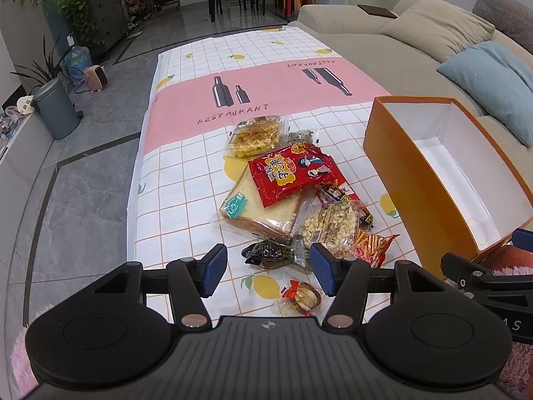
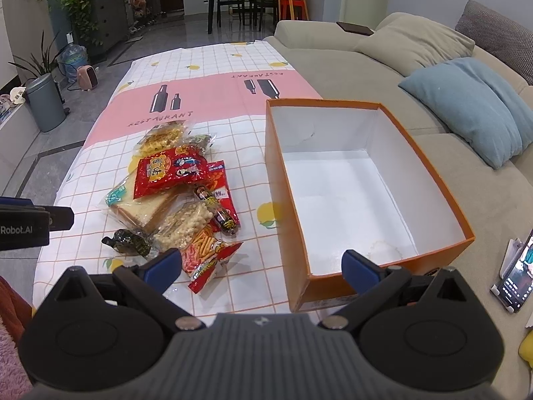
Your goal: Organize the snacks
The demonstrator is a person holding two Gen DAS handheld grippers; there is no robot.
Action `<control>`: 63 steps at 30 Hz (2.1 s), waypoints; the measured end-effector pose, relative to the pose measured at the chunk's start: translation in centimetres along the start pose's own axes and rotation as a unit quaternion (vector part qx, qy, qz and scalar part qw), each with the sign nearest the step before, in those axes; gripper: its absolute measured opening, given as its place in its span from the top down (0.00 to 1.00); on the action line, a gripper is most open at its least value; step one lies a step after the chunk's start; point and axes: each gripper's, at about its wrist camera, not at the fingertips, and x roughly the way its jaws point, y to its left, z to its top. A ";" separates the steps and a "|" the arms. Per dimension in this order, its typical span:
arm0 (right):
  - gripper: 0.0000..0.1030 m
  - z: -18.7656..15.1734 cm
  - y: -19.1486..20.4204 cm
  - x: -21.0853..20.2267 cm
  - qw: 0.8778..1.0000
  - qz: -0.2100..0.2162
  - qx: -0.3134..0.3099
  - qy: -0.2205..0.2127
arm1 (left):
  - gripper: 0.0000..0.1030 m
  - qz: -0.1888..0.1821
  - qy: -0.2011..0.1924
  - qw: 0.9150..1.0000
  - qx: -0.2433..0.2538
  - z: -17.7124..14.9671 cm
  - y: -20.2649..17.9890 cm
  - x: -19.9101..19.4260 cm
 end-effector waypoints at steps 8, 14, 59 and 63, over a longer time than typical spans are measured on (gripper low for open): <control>0.04 0.1 0.2 0.1 1.000 0.009 -0.004 -0.002 | 0.35 -0.002 0.006 1.000 -0.004 -0.2 0.2 0.2; 0.07 0.5 1.1 0.5 0.999 0.020 -0.033 -0.020 | 0.35 -0.015 0.023 1.000 -0.012 -0.2 0.8 1.5; 0.42 -1.0 6.6 16.3 0.977 0.110 -0.162 0.079 | 0.41 -0.097 0.152 0.980 -0.080 -0.8 4.0 16.9; 0.49 -1.1 6.8 16.0 0.977 0.106 -0.168 0.075 | 0.43 -0.094 0.150 0.981 -0.077 -0.9 4.0 16.6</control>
